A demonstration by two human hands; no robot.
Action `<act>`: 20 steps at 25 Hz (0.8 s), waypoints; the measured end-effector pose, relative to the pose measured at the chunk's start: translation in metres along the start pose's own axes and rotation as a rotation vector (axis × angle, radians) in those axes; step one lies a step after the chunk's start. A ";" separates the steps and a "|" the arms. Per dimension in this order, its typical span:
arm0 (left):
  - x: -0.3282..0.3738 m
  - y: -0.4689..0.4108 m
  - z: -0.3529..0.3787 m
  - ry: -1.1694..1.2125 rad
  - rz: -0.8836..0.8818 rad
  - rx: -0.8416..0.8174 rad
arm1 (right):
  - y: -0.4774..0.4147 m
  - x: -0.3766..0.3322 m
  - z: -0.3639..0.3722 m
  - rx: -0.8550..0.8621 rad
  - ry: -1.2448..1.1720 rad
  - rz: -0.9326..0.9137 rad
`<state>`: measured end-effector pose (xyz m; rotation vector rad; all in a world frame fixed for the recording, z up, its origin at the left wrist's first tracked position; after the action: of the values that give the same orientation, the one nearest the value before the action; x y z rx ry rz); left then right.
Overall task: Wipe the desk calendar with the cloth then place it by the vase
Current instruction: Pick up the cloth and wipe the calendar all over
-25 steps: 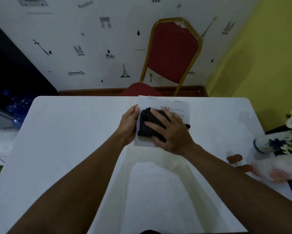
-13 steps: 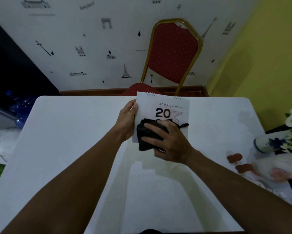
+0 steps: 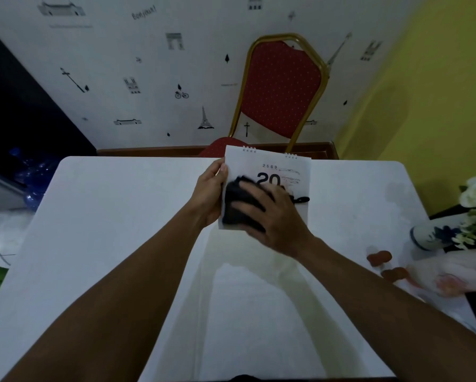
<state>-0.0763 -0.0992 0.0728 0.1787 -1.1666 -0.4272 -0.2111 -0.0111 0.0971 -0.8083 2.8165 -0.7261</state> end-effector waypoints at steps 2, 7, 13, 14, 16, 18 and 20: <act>0.000 0.000 -0.003 0.014 0.007 0.011 | 0.025 -0.009 0.002 -0.019 0.006 -0.163; 0.005 0.000 0.006 -0.039 0.024 -0.071 | 0.012 0.040 -0.016 0.027 0.037 0.076; 0.011 0.001 0.019 -0.071 0.026 -0.063 | -0.033 0.038 -0.018 0.106 -0.019 0.319; 0.015 0.000 0.017 -0.038 0.028 -0.047 | -0.023 0.023 -0.014 0.104 -0.025 0.235; 0.020 -0.001 0.009 0.015 0.036 -0.020 | 0.005 0.000 -0.008 0.088 -0.012 0.041; 0.022 -0.002 0.006 0.018 0.046 -0.022 | 0.021 0.004 -0.009 0.084 0.015 -0.019; 0.022 -0.001 0.008 -0.017 0.054 -0.046 | 0.016 0.028 -0.013 0.087 0.026 0.107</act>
<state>-0.0770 -0.1088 0.0941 0.1035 -1.1747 -0.4077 -0.2450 -0.0085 0.1010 -0.6338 2.8033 -0.8412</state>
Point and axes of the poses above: each hand's wrist, its own y-axis away from the middle knuckle, its own z-axis out of the palm, x = y × z, the point moved 7 cm from there along -y, towards the middle knuckle, and after that the axes turned 8 degrees about y, right-handed, at the moved point
